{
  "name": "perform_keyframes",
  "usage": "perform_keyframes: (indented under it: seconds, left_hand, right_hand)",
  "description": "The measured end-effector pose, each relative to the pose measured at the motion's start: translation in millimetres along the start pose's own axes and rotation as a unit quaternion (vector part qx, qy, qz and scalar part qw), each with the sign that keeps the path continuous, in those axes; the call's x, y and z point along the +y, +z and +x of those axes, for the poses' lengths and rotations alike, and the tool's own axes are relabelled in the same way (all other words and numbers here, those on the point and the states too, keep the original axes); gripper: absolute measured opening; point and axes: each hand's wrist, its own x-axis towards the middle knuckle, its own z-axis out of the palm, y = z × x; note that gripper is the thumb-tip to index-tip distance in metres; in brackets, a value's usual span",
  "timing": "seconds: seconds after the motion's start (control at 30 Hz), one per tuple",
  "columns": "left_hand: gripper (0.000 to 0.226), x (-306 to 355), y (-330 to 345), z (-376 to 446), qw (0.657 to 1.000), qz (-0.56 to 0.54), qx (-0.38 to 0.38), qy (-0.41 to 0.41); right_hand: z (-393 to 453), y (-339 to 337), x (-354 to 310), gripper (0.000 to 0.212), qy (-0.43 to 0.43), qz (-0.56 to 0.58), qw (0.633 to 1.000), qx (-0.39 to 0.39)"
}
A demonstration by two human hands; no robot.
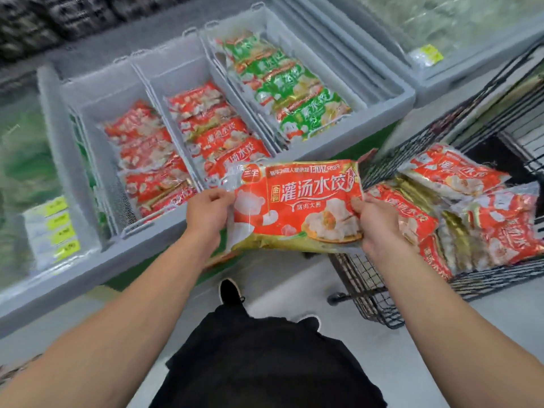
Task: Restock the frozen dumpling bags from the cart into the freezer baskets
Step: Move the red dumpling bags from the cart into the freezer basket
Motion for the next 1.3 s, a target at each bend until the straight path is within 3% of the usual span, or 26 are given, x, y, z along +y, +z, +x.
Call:
perform_keyframes:
  seconds: [0.33,0.6,0.8,1.07,1.2,1.3]
  left_hand:
    - [0.013,-1,-133,70,0.99,-0.116,0.027,-0.069]
    - [0.02,28,-181,142,0.982,-0.155,0.039,-0.104]
    - [0.027,44,-175,199,0.986,-0.121,0.034,-0.105]
    - [0.021,75,-126,296,0.981,-0.095,0.087,-0.148]
    - [0.03,89,-91,340,0.977,-0.062,0.108,-0.171]
    - [0.019,94,-70,375,0.973,-0.022,0.133,-0.188]
  right_hand:
    - [0,170,-19,0.004,-0.065,-0.125,0.988,-0.059]
    - [12,272,-50,0.008,-0.112,-0.173,0.976,-0.067]
    - [46,314,-80,0.014,-0.12,-0.204,0.968,-0.079]
    - [152,376,-122,0.015,-0.109,-0.274,0.948,-0.12]
    - [210,407,-133,0.006,-0.104,-0.358,0.914,-0.161]
    - [247,433,-137,0.017,-0.105,-0.4,0.891,-0.186]
